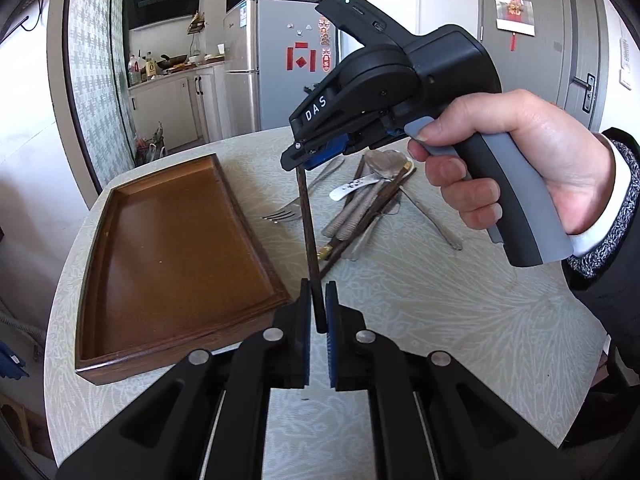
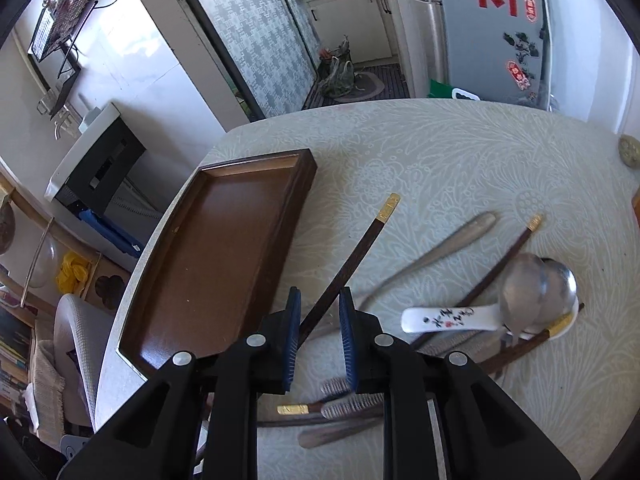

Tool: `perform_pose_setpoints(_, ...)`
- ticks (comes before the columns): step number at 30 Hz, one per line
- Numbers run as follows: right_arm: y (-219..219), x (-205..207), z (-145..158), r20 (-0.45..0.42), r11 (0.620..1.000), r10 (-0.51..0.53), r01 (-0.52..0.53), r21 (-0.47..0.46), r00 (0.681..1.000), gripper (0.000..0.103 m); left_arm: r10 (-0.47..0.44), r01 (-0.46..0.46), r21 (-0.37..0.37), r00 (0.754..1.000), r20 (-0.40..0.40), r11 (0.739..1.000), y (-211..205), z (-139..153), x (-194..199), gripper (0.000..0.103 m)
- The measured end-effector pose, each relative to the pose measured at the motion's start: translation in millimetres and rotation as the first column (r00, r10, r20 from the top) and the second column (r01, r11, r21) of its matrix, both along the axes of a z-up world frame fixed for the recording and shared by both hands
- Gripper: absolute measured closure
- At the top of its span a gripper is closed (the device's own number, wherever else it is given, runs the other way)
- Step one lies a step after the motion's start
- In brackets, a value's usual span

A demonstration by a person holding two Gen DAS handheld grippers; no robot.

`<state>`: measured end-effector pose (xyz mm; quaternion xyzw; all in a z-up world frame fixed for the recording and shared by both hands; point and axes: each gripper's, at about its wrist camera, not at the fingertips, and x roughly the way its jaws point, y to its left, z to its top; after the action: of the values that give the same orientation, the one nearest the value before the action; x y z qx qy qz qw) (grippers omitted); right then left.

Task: Organize utensils
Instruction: 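Lower the chopsticks into the wooden tray and open both tools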

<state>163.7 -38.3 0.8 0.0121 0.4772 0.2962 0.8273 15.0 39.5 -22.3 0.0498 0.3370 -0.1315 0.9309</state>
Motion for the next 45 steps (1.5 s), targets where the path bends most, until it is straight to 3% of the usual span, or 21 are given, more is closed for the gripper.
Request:
perform_pose_setpoints(12,114.4,53.0,-2.5,-0.001,0.988,0.156,-0.156,-0.009,0.988,0.084,0.166,-0.166,0.018,0.984,-0.056,0.986,70.2,-2.1,44.8,0.095)
perform_pose_setpoints(17,137.8,59.3,-17.0,0.015,0.987,0.152,-0.151,-0.055,0.988,0.085,0.204,-0.203,0.023,0.971,-0.125,0.979,81.9,-17.4,62.1,0.095)
perform_pose_setpoints(24,145.3,58.1,-23.6,0.016,0.987,0.146,-0.145,-0.071,0.989,0.084,0.215,-0.214,0.027,0.968,-0.132,0.977,82.6,-18.9,60.3,0.093)
perform_pose_setpoints(25,144.7,58.4,-24.9,0.013,0.986,0.147,-0.146,-0.074,0.989,0.081,0.218,-0.216,0.028,0.967,-0.133,0.976,82.9,-18.8,59.8,0.092)
perform_pose_setpoints(27,143.4,57.5,-27.5,0.008,0.987,0.145,-0.144,-0.073,0.989,0.067,0.223,-0.221,0.03,0.966,-0.133,0.975,83.9,-18.4,59.8,0.085)
perform_pose_setpoints(28,140.6,57.7,-28.6,0.004,0.988,0.143,-0.142,-0.064,0.99,0.063,0.222,-0.22,0.027,0.966,-0.133,0.975,84.3,-18.8,59.7,0.078)
perform_pose_setpoints(29,136.3,57.4,-29.2,0.002,0.989,0.139,-0.139,-0.056,0.99,0.058,0.225,-0.224,0.023,0.965,-0.132,0.974,85.5,-17.9,61.0,0.059)
perform_pose_setpoints(30,130.4,56.4,-28.2,0.001,0.99,0.133,-0.133,-0.049,0.991,0.054,0.229,-0.228,0.02,0.966,-0.124,0.973,86.3,-16.9,59.4,0.05)
perform_pose_setpoints(32,112.6,51.7,-19.4,0.012,0.991,0.134,-0.134,-0.031,0.991,0.053,0.214,-0.214,-0.002,0.974,-0.071,0.977,85.9,-9.9,50.0,0.044)
perform_pose_setpoints(34,86.8,45.1,-2.4,0.044,0.991,0.135,-0.134,-0.021,0.99,0.047,0.191,-0.192,-0.019,0.981,-0.027,0.981,83.3,-2.1,38.6,0.032)
perform_pose_setpoints(36,53.3,39.1,15.8,0.084,0.992,0.124,-0.123,-0.018,0.989,0.035,0.162,-0.162,-0.05,0.987,-0.007,0.986,78.9,4.0,27.8,0.029)
perform_pose_setpoints(38,15.2,34.9,30.9,0.115,0.996,0.091,-0.089,-0.022,0.989,0.031,0.129,-0.129,-0.082,0.992,-0.01,0.988,72.4,7.5,21.8,0.027)
perform_pose_setpoints(45,-99.1,12.9,44.4,0.138,0.999,-0.039,0.038,0.01,0.99,0.032,-0.04,0.04,-0.093,0.999,0.004,0.995,17.4,8.2,17.7,0.022)
